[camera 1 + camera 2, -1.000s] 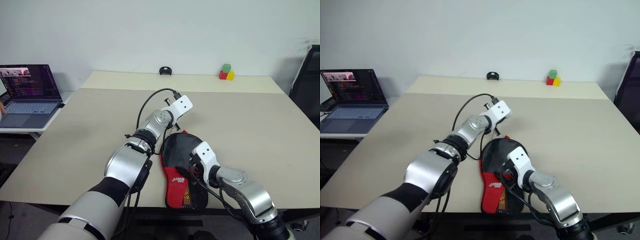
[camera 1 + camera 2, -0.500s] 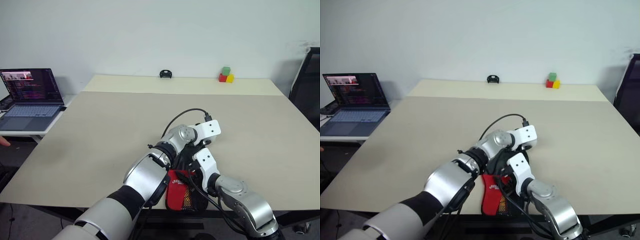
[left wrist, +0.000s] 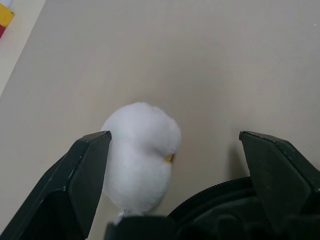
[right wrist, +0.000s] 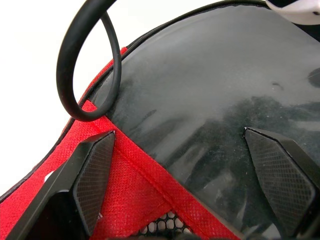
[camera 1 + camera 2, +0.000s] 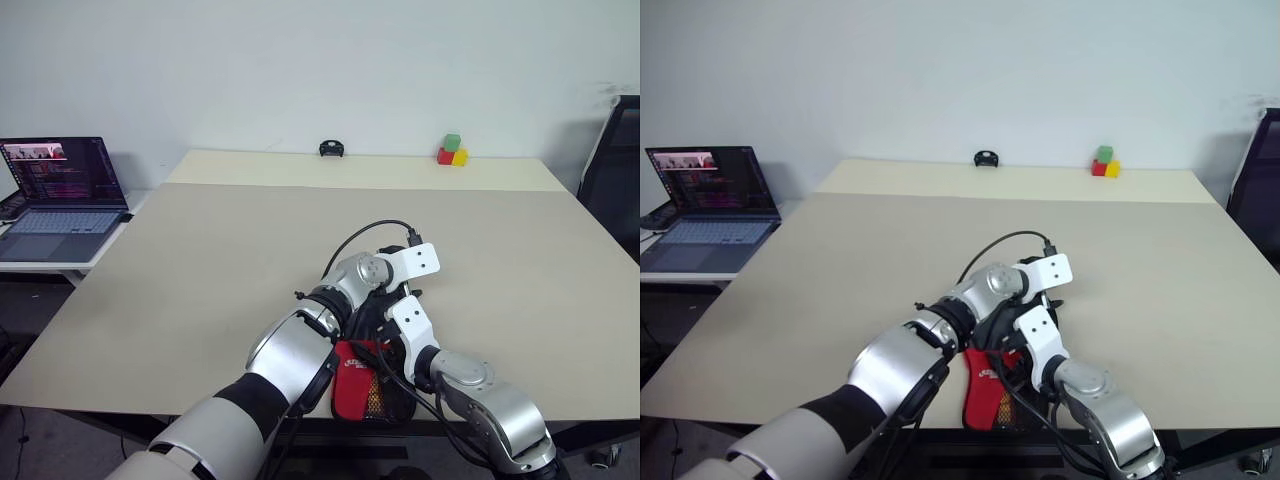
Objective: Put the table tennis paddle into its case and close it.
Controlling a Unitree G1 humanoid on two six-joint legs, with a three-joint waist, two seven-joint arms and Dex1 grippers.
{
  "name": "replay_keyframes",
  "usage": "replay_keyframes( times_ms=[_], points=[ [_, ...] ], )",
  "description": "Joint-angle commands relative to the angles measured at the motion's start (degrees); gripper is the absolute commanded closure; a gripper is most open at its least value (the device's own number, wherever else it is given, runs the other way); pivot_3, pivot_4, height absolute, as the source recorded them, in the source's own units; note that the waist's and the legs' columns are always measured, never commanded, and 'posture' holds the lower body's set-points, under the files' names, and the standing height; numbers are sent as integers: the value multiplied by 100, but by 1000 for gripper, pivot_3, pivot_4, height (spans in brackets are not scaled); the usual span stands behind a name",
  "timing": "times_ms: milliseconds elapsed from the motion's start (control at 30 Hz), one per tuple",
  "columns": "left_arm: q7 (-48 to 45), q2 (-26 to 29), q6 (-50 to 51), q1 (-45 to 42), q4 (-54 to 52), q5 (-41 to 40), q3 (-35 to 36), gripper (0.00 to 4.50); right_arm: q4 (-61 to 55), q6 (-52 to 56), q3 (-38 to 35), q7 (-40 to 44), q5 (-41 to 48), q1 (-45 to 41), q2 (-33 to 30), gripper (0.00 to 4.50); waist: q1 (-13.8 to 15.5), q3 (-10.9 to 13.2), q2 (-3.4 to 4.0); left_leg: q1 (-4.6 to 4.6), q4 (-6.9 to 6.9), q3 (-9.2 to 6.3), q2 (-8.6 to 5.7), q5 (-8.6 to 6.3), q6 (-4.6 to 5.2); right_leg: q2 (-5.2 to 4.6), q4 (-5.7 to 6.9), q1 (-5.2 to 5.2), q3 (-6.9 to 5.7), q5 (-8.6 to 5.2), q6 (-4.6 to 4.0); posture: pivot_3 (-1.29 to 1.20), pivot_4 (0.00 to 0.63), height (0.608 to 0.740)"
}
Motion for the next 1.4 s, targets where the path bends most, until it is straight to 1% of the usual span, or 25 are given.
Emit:
replay_keyframes(
  times_ms=[33,767,800,833,867,900,967,1000,1067,1133,1167,1300,1400],
  points=[
    [-21,18,-96,-52,-148,23,-42,36,813,641,340,126,54,283,-93,0,-5,0,0,0,0,0,0,0,0,0,0,0,0,0,0,0,150,740],
    [-22,17,-96,-52,-149,29,-37,36,819,640,338,137,47,280,-91,0,-8,-1,1,2,0,0,1,0,0,0,1,1,0,-1,2,0,150,740],
    [-161,1046,-201,188,-460,-510,569,36,1217,404,196,375,29,-28,-273,0,-10,-1,1,2,0,0,2,0,0,0,1,1,0,-1,2,0,150,740],
    [-258,1820,-283,361,-699,-914,1025,36,1518,228,91,555,12,-269,-412,0,-160,6,-2,3,0,0,2,0,0,0,1,1,0,-1,2,0,150,740],
    [-327,2334,-322,485,-896,-1201,1331,36,1748,99,25,691,2,-452,-514,0,-264,20,-1,31,-2,30,15,-3,-3,-1,6,1,35,2,-2,0,150,740],
    [-367,2591,-325,557,-1037,-1372,1489,36,1900,15,-2,782,-1,-572,-578,0,-369,42,1,44,-10,53,33,-2,-3,5,7,-2,54,12,-14,0,150,740],
    [-397,2599,-268,586,-1163,-1463,1480,36,2016,-64,19,842,-1,-659,-602,0,-312,47,-3,84,-34,34,43,-1,-2,46,12,2,78,22,-29,0,150,740],
    [-405,2598,-245,597,-1207,-1492,1474,36,2065,-107,19,872,-3,-683,-616,0,-172,33,-6,90,-45,6,44,2,-2,50,6,9,65,22,-29,0,150,740],
    [-429,2601,-213,589,-1286,-1543,1474,36,2083,-133,16,901,-2,-708,-629,0,148,-4,-17,100,-50,-50,42,6,-11,44,-11,33,-12,14,-30,0,150,740],
    [-452,2604,-195,561,-1339,-1574,1475,36,2086,-136,2,924,-14,-720,-632,0,265,-7,-25,86,-44,-73,24,8,-15,39,-28,46,-24,22,-49,0,150,740],
    [-462,2611,-190,553,-1347,-1585,1473,36,2093,-144,-5,935,-36,-719,-630,0,272,-6,-27,74,-31,-72,14,5,-19,33,-30,45,-19,31,-62,0,150,740],
    [-544,2646,-174,576,-1381,-1662,1474,36,2082,-166,-18,961,-70,-691,-638,0,176,-5,-28,55,-16,-41,-3,-4,-24,9,-30,21,-7,32,-59,0,150,740],
    [-713,2674,-89,619,-1451,-1870,1560,36,2054,-190,-20,999,-76,-666,-665,0,143,-6,-27,36,-20,-43,5,-5,-25,9,-22,21,-9,30,-60,0,150,740]
  ],
)
